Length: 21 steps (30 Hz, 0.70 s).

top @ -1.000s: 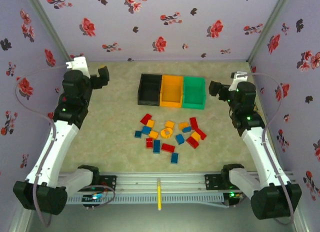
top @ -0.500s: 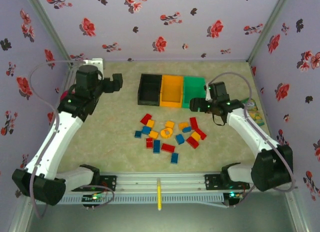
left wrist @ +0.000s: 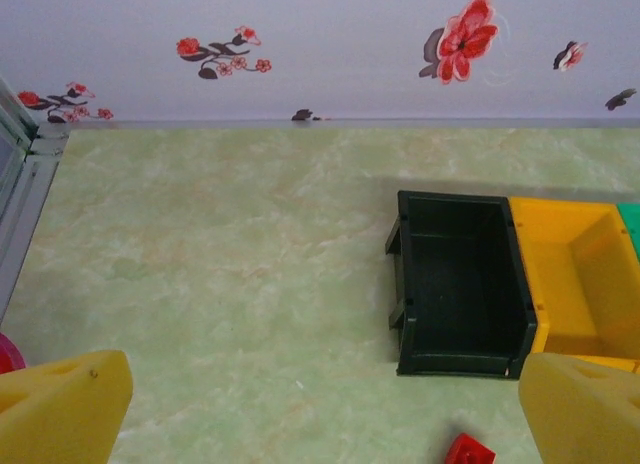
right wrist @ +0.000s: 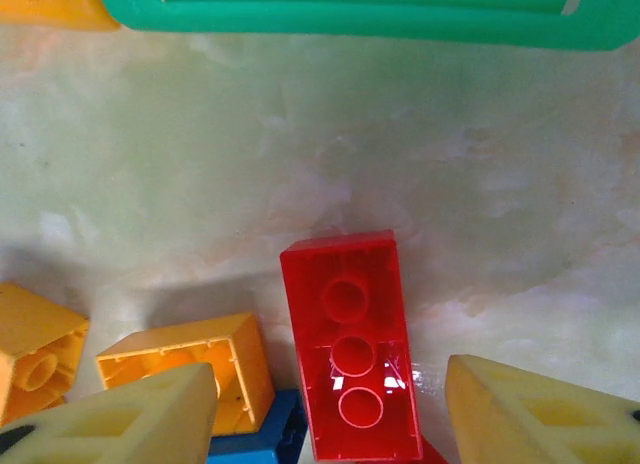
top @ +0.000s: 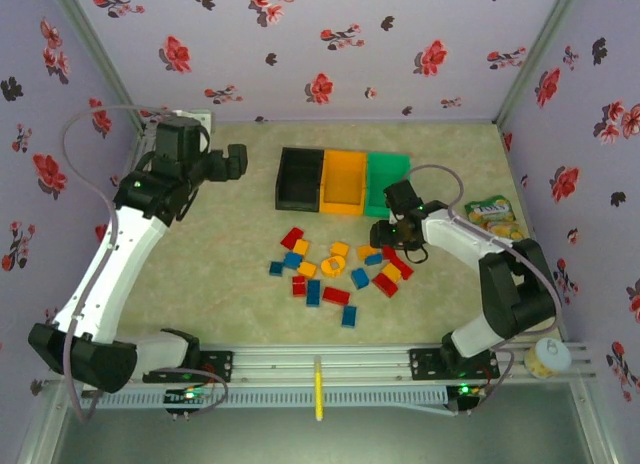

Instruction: Sort the legos into containers by color

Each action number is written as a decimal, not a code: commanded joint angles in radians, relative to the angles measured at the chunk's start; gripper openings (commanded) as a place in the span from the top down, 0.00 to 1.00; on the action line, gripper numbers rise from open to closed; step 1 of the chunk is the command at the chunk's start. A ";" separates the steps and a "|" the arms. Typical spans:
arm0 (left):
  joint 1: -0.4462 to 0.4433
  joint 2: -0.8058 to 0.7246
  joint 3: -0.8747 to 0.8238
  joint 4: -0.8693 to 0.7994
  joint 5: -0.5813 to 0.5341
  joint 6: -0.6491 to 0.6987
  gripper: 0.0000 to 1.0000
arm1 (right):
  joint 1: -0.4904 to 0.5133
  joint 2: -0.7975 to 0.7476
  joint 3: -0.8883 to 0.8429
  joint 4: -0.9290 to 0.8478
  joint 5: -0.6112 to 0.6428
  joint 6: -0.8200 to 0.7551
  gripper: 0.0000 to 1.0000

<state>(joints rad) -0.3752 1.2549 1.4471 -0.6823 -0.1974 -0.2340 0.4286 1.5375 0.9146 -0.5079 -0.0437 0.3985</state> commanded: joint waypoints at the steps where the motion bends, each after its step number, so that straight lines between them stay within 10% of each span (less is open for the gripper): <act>1: -0.008 0.014 0.039 -0.042 0.012 -0.014 0.00 | 0.006 0.028 0.003 0.019 0.042 0.019 0.40; 21: -0.016 0.067 0.091 -0.112 0.012 -0.012 0.00 | 0.006 0.113 0.057 -0.009 0.063 0.007 0.72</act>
<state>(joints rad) -0.3817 1.3148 1.5028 -0.7773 -0.1974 -0.2348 0.4286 1.6386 0.9413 -0.4934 -0.0086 0.4015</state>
